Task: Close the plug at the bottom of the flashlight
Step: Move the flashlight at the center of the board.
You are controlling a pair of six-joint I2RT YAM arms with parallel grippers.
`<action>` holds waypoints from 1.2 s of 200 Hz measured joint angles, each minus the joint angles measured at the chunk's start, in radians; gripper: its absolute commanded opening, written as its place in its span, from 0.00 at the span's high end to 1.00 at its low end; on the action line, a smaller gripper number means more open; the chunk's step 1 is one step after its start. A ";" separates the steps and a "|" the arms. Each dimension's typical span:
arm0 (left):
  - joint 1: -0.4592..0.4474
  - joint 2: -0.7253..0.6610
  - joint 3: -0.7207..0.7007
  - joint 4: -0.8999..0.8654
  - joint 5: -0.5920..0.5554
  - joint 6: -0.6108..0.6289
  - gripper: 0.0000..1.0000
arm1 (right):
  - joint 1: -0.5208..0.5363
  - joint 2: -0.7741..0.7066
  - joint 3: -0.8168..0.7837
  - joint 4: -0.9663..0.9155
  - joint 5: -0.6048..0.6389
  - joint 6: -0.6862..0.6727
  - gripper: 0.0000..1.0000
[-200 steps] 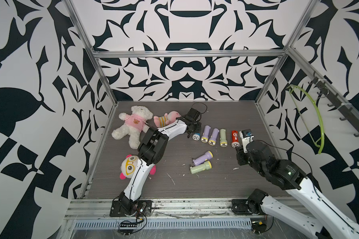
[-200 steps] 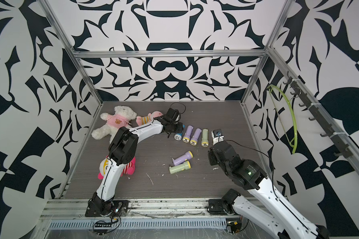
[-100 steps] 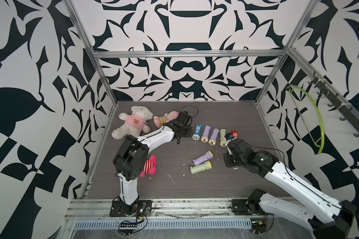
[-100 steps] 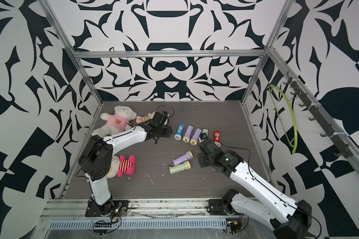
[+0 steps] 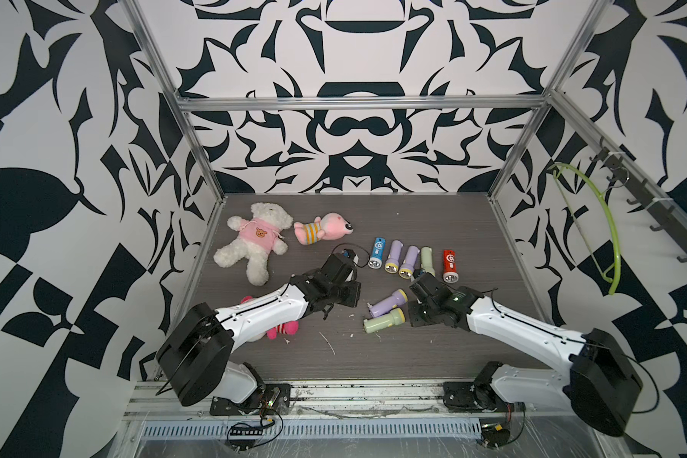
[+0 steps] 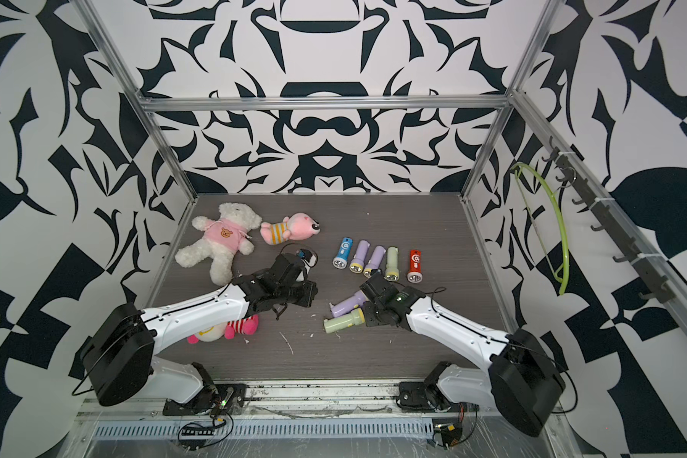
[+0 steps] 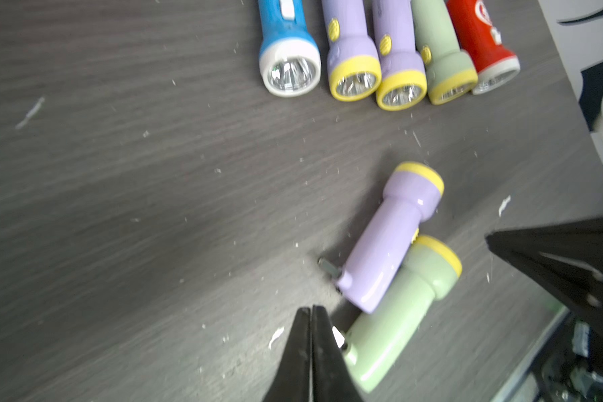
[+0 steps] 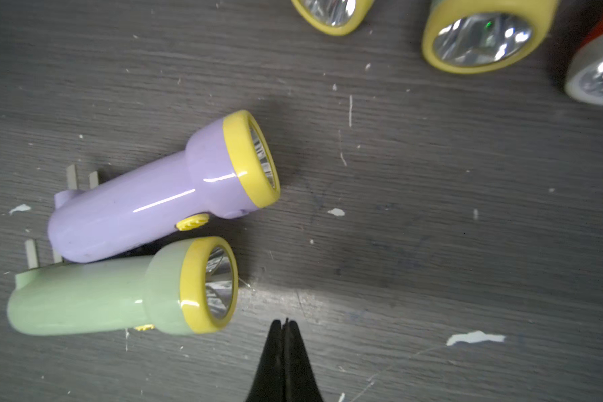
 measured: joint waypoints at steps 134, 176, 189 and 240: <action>0.000 -0.465 -0.206 -0.136 -0.175 -0.121 0.57 | 0.412 0.514 0.349 0.090 -0.023 0.035 1.00; 0.000 -0.607 -0.255 -0.238 -0.177 -0.186 0.83 | 0.407 0.509 0.400 0.050 -0.055 -0.011 1.00; -0.002 -0.620 -0.266 -0.254 -0.158 -0.196 0.84 | 0.399 0.495 0.421 0.031 -0.047 -0.031 1.00; -0.061 -0.582 -0.334 -0.260 -0.080 -0.258 0.91 | 0.227 0.392 0.433 0.033 -0.080 -0.070 1.00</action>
